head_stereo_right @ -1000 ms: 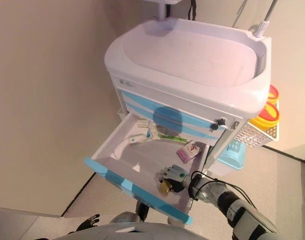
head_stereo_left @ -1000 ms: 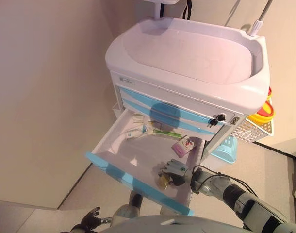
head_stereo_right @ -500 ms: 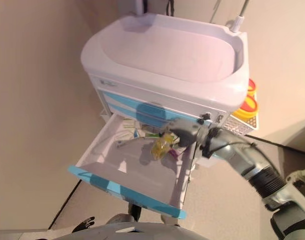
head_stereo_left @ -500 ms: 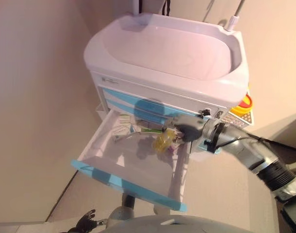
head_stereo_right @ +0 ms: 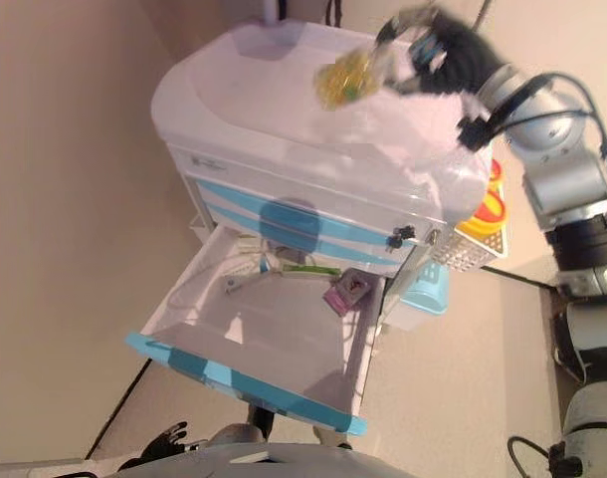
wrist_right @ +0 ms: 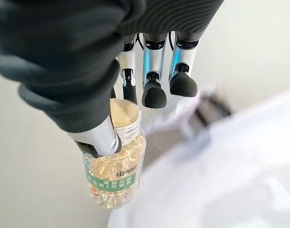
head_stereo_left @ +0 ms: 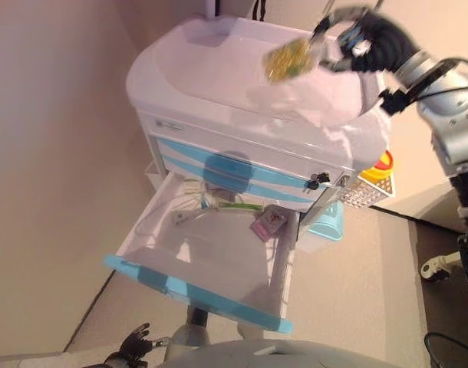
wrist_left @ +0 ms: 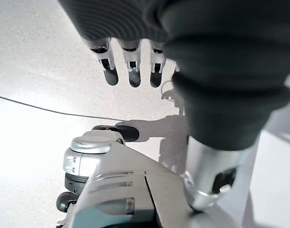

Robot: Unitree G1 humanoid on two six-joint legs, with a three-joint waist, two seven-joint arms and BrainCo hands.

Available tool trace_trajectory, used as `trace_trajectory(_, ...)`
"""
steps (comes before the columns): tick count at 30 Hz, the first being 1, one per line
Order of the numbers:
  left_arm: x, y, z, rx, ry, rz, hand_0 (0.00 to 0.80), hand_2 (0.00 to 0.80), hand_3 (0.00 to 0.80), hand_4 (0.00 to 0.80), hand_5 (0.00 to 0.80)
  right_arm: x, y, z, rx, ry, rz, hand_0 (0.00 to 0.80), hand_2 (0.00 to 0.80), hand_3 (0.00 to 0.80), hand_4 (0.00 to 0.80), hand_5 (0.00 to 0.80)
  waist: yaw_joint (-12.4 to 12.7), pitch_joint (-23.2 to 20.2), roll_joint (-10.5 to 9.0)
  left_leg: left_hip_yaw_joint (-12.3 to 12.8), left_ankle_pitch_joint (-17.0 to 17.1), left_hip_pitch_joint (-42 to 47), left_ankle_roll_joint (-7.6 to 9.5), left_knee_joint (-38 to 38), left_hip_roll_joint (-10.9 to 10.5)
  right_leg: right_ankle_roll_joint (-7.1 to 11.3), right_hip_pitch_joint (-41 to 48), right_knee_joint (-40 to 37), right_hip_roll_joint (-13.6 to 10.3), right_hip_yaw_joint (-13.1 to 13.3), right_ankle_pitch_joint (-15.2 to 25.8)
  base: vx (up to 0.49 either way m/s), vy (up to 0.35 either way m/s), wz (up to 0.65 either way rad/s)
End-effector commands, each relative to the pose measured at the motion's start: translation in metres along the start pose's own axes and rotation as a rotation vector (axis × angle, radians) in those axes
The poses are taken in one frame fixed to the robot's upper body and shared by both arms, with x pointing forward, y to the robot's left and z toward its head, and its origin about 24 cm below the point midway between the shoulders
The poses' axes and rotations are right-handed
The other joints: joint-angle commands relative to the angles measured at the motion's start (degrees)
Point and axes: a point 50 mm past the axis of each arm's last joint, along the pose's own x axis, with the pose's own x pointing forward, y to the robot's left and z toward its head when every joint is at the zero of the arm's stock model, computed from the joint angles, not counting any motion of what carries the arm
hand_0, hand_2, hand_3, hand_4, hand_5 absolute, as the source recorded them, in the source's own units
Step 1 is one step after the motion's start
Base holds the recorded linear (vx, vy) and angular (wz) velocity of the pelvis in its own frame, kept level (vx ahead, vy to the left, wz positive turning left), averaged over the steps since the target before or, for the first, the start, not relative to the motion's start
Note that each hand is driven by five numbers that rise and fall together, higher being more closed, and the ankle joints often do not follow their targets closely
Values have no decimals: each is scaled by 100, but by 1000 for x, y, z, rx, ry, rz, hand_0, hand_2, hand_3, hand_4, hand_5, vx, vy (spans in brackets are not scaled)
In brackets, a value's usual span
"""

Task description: Open the drawer and pick up the medicine

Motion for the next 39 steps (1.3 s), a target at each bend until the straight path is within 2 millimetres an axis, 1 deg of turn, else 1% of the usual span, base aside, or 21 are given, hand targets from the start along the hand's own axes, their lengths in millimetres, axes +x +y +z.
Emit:
trace_trajectory(1, 2, 8, 7, 47, 4, -2, 0, 0, 0, 0, 0, 4, -49, 14, -63, 5, -195, 800, 800, 800, 800, 800, 256, -191, -255, -20, -943, 381, 153, 7, -382, 55, -236, 214, 67, -124, 91, 52, 32, 14)
trace_trajectory(4, 1, 10, 6, 56, 15, 1, 0, 0, 0, 0, 0, 5, -67, 4, -104, 101, -250, 800, 800, 800, 800, 800, 341, -190, -285, -87, -930, 364, 147, 7, -406, 57, -221, 189, 61, -166, 99, 44, 33, 10)
trace_trajectory(11, 0, 13, 8, 65, 12, 1, 0, 0, 0, 0, 0, 0, -90, -20, -242, 309, -271, 800, 800, 800, 800, 800, 535, -86, -296, -250, -883, 315, 148, 7, -456, 68, -202, 170, 26, -293, 117, 33, 39, 11)
trace_trajectory(15, 0, 16, 13, 66, -9, 5, 0, 0, 0, 0, 0, -9, -100, -33, -332, 431, -243, 800, 800, 800, 800, 800, 673, 23, -307, -373, -846, 245, 160, 13, -483, 72, -242, 192, 8, -345, 125, 10, 28, 14)
trace_trajectory(20, -1, 21, 18, 66, -29, 20, 0, 0, 0, 0, 0, -22, -111, -45, -454, 562, -183, 800, 800, 800, 800, 800, 791, 160, -357, -473, -814, 149, 187, 25, -494, 82, -307, 205, -6, -392, 149, 5, 4, 15)
trace_trajectory(23, -3, 28, 19, 58, -39, 38, 0, 0, 0, 0, 0, -26, -117, -46, -542, 608, -135, 800, 800, 800, 800, 800, 837, 256, -398, -527, -797, 102, 201, 30, -502, 87, -349, 210, -1, -401, 165, 0, -10, 16)
trace_trajectory(26, -5, 32, 19, 42, -46, 48, 0, 0, 0, 0, 0, -29, -121, -44, -577, 627, -98, 800, 800, 800, 800, 800, 861, 327, -439, -560, -786, 58, 209, 29, -504, 93, -381, 203, 6, -401, 176, -3, -6, 4)
trace_trajectory(32, -8, 37, 16, 37, -52, 56, 0, 0, 0, 0, 0, -32, -120, -47, -597, 665, -26, 800, 800, 800, 800, 800, 906, 436, -498, -594, -770, 10, 228, 31, -504, 103, -434, 219, 24, -406, 197, -1, -25, 10)
trace_trajectory(39, -9, 38, 23, 38, -90, 52, 0, 0, 0, 0, 0, -33, -118, -49, -669, 697, 50, 800, 800, 800, 800, 800, 947, 520, -514, -624, -748, -22, 231, 34, -500, 115, -464, 230, 31, -411, 221, 2, -4, 2)
